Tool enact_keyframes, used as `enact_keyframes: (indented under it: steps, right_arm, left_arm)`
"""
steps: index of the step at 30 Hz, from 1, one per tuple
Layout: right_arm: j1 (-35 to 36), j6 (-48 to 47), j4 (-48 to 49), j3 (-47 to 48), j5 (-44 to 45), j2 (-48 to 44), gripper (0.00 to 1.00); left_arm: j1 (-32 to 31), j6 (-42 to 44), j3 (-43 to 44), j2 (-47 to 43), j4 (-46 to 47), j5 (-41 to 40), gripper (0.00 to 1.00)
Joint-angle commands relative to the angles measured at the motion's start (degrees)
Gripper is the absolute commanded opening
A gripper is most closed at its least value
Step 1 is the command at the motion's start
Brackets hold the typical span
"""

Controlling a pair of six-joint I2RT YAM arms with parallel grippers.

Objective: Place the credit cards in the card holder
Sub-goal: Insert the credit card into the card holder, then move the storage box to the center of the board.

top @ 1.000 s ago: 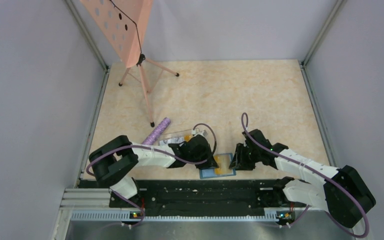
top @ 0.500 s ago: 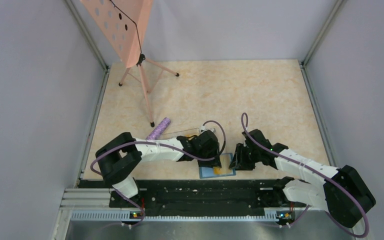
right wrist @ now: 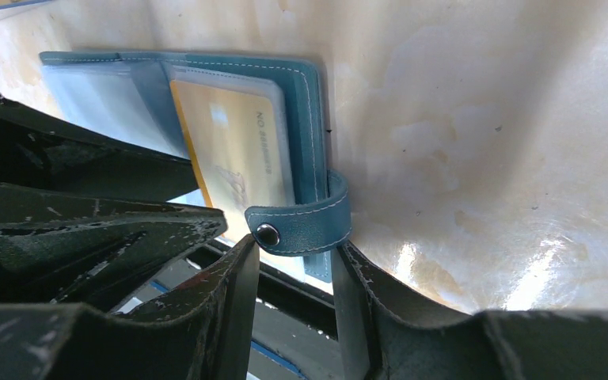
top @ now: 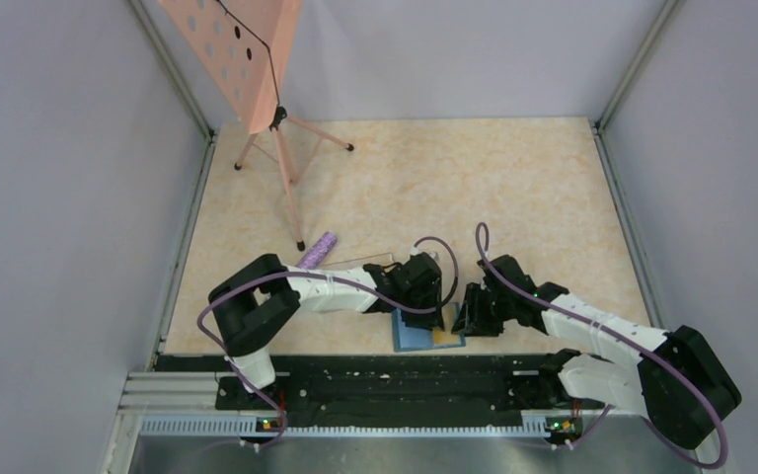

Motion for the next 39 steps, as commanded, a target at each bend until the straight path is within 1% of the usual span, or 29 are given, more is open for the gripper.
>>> enact_keyframes:
  steps: [1,4,6,8,12,15,18,21,24,27,29,33,35,36,39]
  right_arm:
    - [-0.3,-0.7,0.9,0.3,-0.1,0.7,0.38]
    - [-0.3,-0.7,0.9,0.4,-0.2,0.5,0.38]
    - [-0.2,-0.8,0.9,0.5,-0.3,0.3,0.38]
    - [-0.2,-0.7,0.8,0.7,-0.3,0.0,0.38]
    - [-0.3,-1.1,-1.9,2.2,1.0,-1.1,0.38]
    - [-0.3,-2.0,-4.7,4.7,2.1,-1.2,0.41]
    - [-0.3,-3.2,-7.9,8.7,3.3,-1.2,0.45]
    - [-0.2,-4.1,-9.9,12.5,3.9,-0.7,0.49]
    - [-0.2,-4.6,-10.5,15.8,3.8,1.0,0.52]
    - [0.0,-5.0,-10.3,18.8,3.0,4.0,0.52]
    - [0.6,-5.1,-9.5,20.5,2.8,6.7,0.52]
    - [2.5,-4.7,-8.0,24.5,2.8,10.8,0.52]
    - [3.8,-4.5,-7.2,26.7,2.9,13.2,0.52]
    - [4.4,-4.4,-6.8,27.9,2.9,14.4,0.52]
    - [6.6,-4.2,-5.6,31.6,3.0,18.5,0.51]
  left_arm:
    - [-0.9,-0.4,1.7,2.9,5.1,2.9,0.38]
    - [-1.3,-2.0,1.1,2.5,8.3,4.0,0.38]
    - [-1.3,-2.0,1.1,1.9,7.4,3.4,0.39]
    - [-1.3,-0.5,1.9,1.0,4.0,1.3,0.42]
    - [-1.5,3.0,4.4,-2.2,-5.6,-4.6,0.46]
    - [-1.5,4.6,5.7,-5.3,-12.8,-11.0,0.48]
    - [-1.4,5.7,6.7,-8.6,-17.9,-16.6,0.5]
    - [-0.8,6.9,6.5,-12.3,-20.7,-19.3,0.51]
    - [1.0,8.4,4.1,-16.2,-19.6,-17.9,0.51]
    - [4.0,9.7,0.0,-20.4,-17.6,-15.2,0.51]
    - [7.5,9.8,-3.8,-23.7,-16.0,-12.0,0.5]
    - [16.7,10.0,-13.1,-32.5,-11.5,-3.9,0.5]
    - [21.3,10.5,-16.9,-37.2,-10.3,-1.6,0.5]
    - [24.3,11.0,-18.3,-39.1,-10.2,-0.8,0.5]
    - [30.6,13.1,-20.7,-44.0,-12.4,1.7,0.5]
